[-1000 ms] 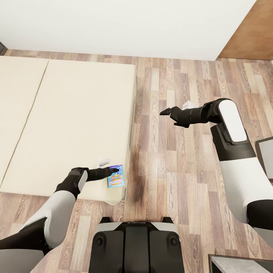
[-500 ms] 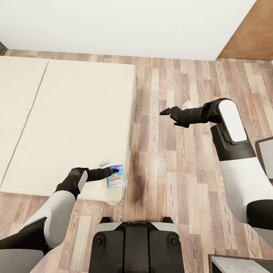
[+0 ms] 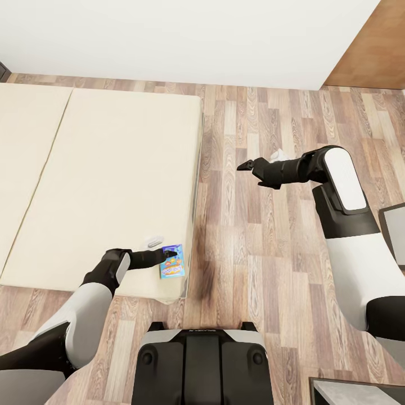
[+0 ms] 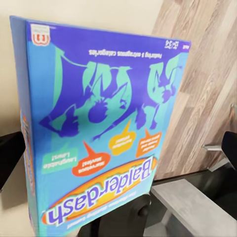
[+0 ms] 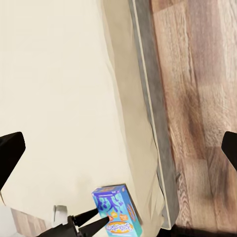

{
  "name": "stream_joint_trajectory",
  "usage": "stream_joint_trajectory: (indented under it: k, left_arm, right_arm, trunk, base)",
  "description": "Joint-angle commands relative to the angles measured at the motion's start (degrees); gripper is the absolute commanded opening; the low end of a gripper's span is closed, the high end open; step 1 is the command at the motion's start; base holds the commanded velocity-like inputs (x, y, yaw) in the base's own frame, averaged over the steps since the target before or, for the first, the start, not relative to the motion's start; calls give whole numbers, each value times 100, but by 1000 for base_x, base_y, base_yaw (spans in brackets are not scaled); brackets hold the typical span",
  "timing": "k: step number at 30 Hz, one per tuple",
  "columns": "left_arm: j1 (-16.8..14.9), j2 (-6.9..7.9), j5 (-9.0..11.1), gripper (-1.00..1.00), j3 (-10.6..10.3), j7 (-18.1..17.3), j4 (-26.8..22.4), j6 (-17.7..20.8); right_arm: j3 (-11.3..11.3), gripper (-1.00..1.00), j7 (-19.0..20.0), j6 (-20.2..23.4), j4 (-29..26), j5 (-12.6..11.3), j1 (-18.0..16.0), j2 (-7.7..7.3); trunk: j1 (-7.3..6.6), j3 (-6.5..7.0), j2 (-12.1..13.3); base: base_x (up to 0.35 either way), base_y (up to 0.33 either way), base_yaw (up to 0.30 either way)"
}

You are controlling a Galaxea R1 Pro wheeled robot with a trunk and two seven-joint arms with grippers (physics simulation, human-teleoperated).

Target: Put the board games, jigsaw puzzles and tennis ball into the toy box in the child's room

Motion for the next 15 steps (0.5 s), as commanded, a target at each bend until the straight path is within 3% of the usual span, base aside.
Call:
stream_joint_trajectory:
  k: [1, 15]
  left_arm:
    - [-4, -8, -62, 100, 51, -44, -10, 70]
    - [-3, -8, -56, 100, 50, -48, -4, 150]
  right_arm:
    - [10, 100, -58, 4, -4, -52, -7, -6]
    - [17, 100, -59, 3, -4, -52, -67, -2]
  trunk:
    - [4, -7, -9]
    - [4, -7, -9]
  base:
    - [0, 0, 0]
    - [0, 0, 0]
